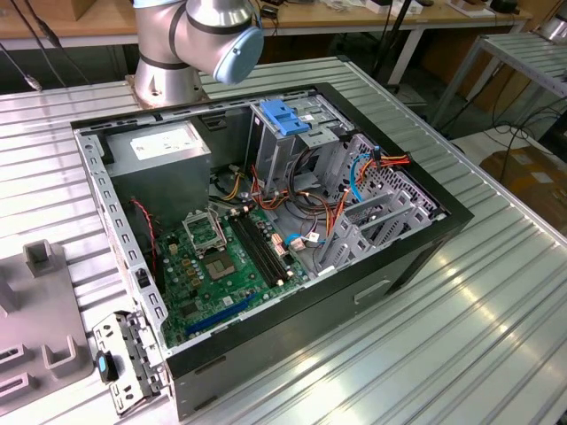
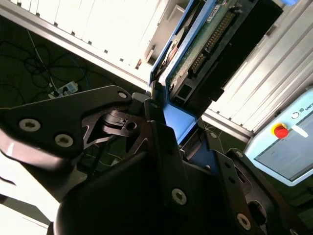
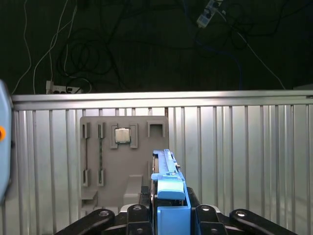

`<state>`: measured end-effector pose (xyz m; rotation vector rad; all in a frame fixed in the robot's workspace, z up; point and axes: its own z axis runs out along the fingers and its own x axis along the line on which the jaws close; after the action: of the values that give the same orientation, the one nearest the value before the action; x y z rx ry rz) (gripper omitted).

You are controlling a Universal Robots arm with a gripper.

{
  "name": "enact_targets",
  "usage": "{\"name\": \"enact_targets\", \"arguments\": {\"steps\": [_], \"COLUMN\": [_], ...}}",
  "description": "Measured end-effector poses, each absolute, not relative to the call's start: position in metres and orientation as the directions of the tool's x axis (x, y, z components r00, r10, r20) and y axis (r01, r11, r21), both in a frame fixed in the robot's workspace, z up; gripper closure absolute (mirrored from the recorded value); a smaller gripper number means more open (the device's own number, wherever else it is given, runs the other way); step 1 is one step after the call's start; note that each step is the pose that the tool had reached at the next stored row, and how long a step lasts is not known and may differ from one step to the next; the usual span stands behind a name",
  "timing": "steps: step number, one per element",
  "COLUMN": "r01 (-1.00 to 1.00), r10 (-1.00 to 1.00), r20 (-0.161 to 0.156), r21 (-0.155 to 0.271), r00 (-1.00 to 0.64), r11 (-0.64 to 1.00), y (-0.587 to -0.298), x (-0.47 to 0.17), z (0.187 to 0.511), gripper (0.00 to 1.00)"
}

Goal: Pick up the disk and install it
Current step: 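Pick up the disk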

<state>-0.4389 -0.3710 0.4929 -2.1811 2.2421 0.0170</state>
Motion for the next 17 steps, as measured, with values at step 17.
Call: {"name": "enact_targets", "arguments": {"steps": [17], "r01": [-1.0], "r10": [-0.999], "r20": [-0.017], "r21": [-0.002], "r00": [-0.028], "r11": [0.028], "y": [-0.371], "x": [-0.424], "z": [0.493], "gripper": [0.63]}}
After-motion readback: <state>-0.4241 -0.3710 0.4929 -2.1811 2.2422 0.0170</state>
